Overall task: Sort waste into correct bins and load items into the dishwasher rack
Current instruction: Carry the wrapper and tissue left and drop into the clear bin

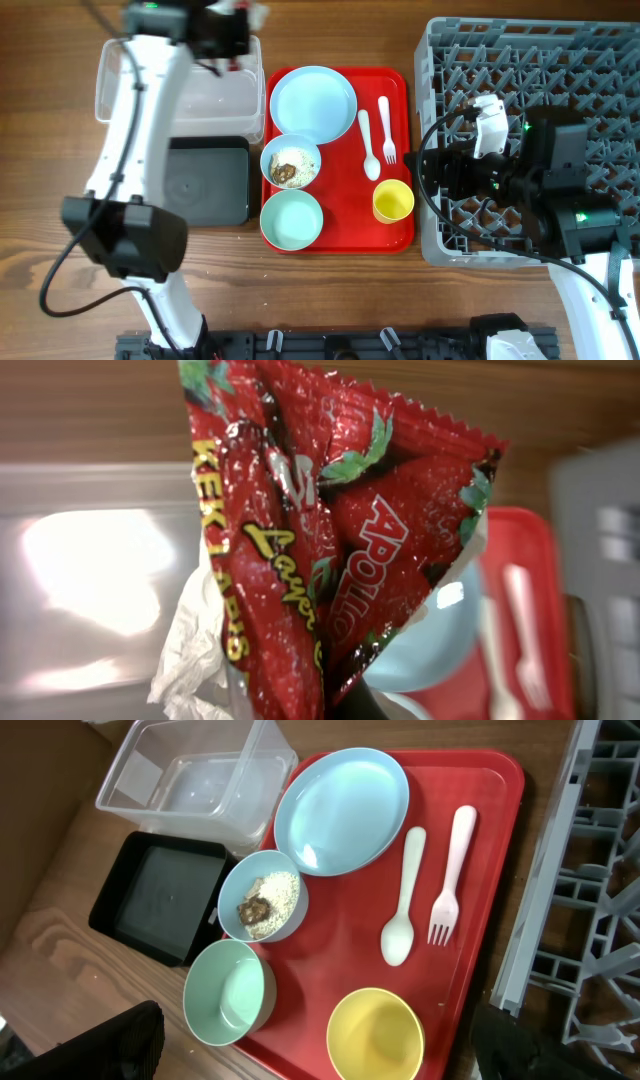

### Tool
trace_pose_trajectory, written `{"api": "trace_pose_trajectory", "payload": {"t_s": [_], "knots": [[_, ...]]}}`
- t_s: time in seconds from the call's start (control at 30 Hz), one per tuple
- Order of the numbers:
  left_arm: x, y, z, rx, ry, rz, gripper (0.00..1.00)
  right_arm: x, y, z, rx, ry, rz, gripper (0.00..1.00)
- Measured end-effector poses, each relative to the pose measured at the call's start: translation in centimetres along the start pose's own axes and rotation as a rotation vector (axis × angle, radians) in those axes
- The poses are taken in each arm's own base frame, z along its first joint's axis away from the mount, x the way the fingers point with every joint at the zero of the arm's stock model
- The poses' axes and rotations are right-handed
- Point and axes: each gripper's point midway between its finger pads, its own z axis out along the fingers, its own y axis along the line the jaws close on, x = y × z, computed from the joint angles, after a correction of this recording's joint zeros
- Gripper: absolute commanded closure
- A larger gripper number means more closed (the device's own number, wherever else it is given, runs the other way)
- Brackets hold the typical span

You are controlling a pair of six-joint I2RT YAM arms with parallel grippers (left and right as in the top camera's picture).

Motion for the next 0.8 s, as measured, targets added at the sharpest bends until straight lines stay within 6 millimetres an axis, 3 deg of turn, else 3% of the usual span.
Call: {"api": "trace_pose_trajectory", "payload": {"t_s": [0.13,0.17,0.2,0.27,0.3,0.47,0.67,0.8], "knots": [[0.9,5.3,2.5,-0.088,0.062,-0.09,0.8,0.0,0.0,0.0,0.0,0.0,0.0,0.0],[1.4,6.1,3.4,-0.101,0.086,-0.103,0.57,0.0,0.0,0.0,0.0,0.0,0.0,0.0],[2.5,7.3,5.1,-0.12,0.137,-0.127,0.47,0.0,0.0,0.0,0.0,0.0,0.0,0.0],[4.0,8.2,6.9,-0.134,0.2,-0.138,0.1,0.0,0.0,0.0,0.0,0.001,0.004,0.0],[4.5,8.4,7.6,-0.138,0.221,-0.143,0.0,0.0,0.0,0.0,0.0,0.001,0.004,0.0],[5.1,8.6,8.9,-0.14,0.244,-0.146,0.0,0.0,0.0,0.0,0.0,0.002,0.005,0.0],[5.0,8.6,8.7,-0.14,0.239,-0.146,0.0,0.0,0.0,0.1,0.0,0.003,0.006,0.0],[5.0,8.3,7.5,-0.135,0.238,-0.146,0.0,0.0,0.0,0.1,0.0,0.003,0.006,0.0]]}}
